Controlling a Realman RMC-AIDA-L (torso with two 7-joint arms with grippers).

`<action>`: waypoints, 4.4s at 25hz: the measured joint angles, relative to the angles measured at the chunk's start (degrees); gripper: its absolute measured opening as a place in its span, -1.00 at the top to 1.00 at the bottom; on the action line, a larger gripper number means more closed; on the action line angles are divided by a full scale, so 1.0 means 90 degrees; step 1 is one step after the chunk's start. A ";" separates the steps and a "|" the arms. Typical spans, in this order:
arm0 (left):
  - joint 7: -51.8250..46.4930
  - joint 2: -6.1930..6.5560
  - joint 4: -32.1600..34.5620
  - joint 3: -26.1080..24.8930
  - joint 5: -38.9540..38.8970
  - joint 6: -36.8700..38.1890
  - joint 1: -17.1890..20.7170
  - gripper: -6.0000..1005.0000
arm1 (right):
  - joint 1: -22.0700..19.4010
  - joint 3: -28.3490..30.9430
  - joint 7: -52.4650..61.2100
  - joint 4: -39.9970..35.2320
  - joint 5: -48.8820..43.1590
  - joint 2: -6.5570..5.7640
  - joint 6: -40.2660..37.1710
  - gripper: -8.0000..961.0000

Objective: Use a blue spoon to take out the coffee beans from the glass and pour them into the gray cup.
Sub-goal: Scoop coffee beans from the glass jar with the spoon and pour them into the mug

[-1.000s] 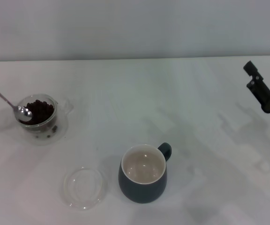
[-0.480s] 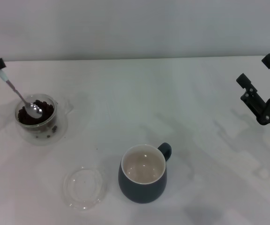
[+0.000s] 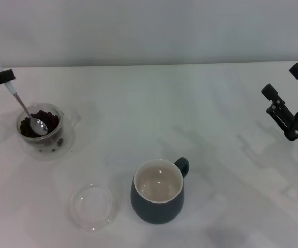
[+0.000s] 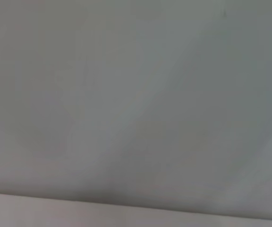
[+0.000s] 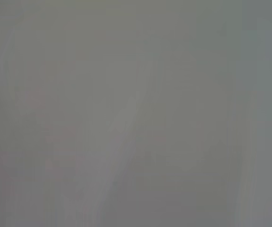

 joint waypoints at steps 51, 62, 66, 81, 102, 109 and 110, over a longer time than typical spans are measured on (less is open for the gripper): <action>-0.1526 -0.0652 -0.0228 -0.0498 -0.1306 -0.0531 0.1173 0.73 | 0.0079 0.0070 0.0028 -0.0039 0.0059 0.0000 0.0403 -0.32; -0.1507 -0.0690 -0.0287 -0.0569 -0.1795 -0.0240 0.1298 0.72 | 0.0143 0.0081 0.0023 -0.0090 0.0071 0.0000 0.0516 -0.32; -0.1352 -0.0693 -0.0275 -0.0568 -0.1901 -0.0043 0.1316 0.73 | 0.0146 0.0080 0.0021 -0.0120 0.0070 -0.0001 0.0521 -0.32; -0.0781 -0.0697 -0.0250 -0.0518 -0.1879 0.0863 0.1133 0.73 | 0.0242 0.0089 0.0008 -0.0196 0.0068 -0.0019 0.0521 -0.32; -0.1576 -0.0894 -0.0376 -0.0078 -0.1695 0.1877 0.0491 0.73 | 0.0255 0.0198 -0.0156 -0.0194 0.0079 -0.0020 0.0459 -0.32; -0.1678 -0.0969 -0.0396 -0.0071 -0.1388 0.1844 0.0097 0.73 | 0.0181 0.0484 -0.0111 -0.0200 0.0078 -0.0017 0.0420 -0.32; -0.1678 -0.0986 -0.0406 -0.0072 -0.1320 0.1825 0.0032 0.73 | 0.0163 0.0552 -0.0097 -0.0201 0.0078 -0.0014 0.0410 -0.32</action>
